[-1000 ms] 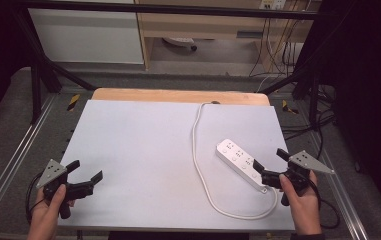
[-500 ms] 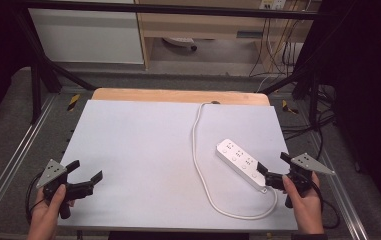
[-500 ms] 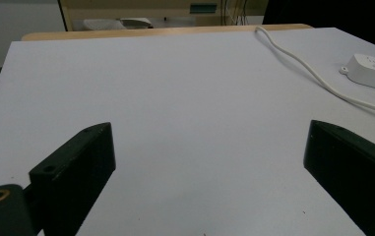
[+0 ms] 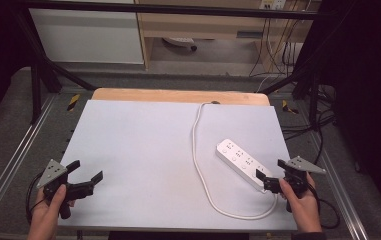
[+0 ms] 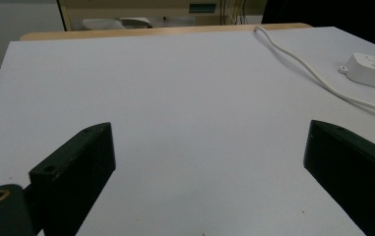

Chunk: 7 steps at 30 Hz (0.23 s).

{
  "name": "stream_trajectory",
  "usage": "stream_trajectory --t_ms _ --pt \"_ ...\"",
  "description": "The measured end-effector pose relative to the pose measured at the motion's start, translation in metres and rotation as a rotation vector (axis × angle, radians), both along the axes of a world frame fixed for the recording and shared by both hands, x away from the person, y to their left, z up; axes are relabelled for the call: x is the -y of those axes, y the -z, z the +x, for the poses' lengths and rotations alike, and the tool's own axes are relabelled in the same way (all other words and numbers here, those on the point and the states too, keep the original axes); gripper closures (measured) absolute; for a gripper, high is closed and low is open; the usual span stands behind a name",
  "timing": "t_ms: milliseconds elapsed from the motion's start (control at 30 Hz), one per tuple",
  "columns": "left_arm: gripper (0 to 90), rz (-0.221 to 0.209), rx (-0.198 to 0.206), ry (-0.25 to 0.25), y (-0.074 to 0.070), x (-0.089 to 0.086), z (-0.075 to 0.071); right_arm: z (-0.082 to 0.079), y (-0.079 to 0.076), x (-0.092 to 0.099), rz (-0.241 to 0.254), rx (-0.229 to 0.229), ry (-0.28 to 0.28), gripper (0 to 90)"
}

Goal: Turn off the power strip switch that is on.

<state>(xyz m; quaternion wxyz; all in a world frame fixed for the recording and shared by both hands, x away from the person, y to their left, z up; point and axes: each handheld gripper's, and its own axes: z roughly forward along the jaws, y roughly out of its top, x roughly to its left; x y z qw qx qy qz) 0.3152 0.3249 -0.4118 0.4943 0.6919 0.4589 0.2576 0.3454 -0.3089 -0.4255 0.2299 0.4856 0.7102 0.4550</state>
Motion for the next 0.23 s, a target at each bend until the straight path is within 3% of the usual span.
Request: stream_trajectory --t_ms 233 --pt "5.2 0.0 -0.001 0.002 0.0002 0.0005 0.0003 0.0018 0.0021 -0.0053 -0.03 -0.018 -0.022 3.4"
